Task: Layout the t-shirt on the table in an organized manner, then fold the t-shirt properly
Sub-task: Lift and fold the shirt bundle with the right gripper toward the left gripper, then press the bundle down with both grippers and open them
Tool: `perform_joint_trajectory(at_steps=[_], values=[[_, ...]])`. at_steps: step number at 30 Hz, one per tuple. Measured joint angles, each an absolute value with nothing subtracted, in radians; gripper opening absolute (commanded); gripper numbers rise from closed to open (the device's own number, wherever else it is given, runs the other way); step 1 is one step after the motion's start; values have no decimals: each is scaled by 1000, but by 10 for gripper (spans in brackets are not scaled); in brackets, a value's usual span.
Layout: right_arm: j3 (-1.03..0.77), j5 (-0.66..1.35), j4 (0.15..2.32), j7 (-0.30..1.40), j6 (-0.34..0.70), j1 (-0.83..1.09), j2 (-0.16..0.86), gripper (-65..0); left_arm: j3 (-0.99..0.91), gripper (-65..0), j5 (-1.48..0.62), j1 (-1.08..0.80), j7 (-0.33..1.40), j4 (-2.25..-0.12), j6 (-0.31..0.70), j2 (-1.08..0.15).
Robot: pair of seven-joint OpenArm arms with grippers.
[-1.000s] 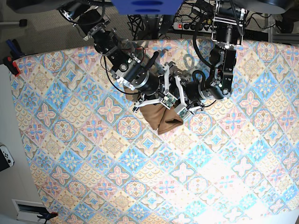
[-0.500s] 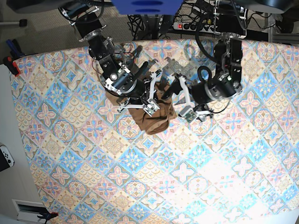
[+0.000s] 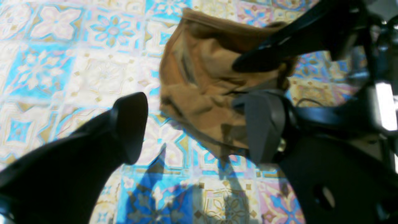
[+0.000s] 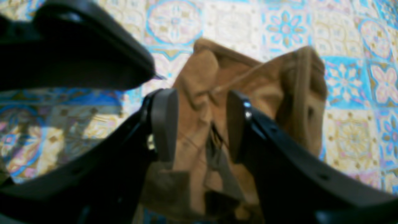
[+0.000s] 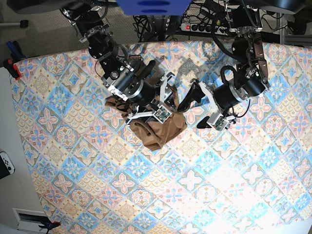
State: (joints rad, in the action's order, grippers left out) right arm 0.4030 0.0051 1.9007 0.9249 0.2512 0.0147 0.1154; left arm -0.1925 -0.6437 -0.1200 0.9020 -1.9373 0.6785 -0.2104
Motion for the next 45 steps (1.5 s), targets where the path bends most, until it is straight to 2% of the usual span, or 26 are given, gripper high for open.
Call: perform_joint_trajectory(at_steps=[6, 11, 14, 19, 24, 29, 36, 39, 41, 45], values=[[398, 1, 1930, 920, 251, 18, 117, -405, -193, -179, -643, -97, 902, -1937, 678, -210], [371, 3, 1923, 893, 263, 105, 120, -405, -193, -179, -643, -47, 903, -1936, 678, -211], [242, 17, 1925, 765, 260, 90, 107, -405, -175, -179, -636, 2, 902, -1922, 678, -207], [-1, -8, 1928, 755, 242, 89, 120, -405, -68, -179, -635, 91, 899, -1859, 678, -208], [-100, 12, 1926, 738, 259, 91, 99, -405, 86, -180, -638, 183, 898, -1680, 677, -192], [-173, -1, 1926, 737, 239, 104, 107, -405, 159, -180, -606, 231, 877, -1517, 682, -131], [-166, 7, 1922, 749, 253, 178, 101, -405, 312, -180, -424, 239, 595, -1208, 680, -89], [-169, 7, 1923, 734, 247, 169, 105, -405, 327, -180, -416, 255, 579, -1172, 678, -86], [-169, 3, 1922, 746, 248, 172, 105, -405, 327, -202, -418, 254, 564, -1168, 678, -89], [-165, 3, 1922, 741, 247, 172, 103, -405, 316, -304, -406, 235, 606, -1250, 674, -108]])
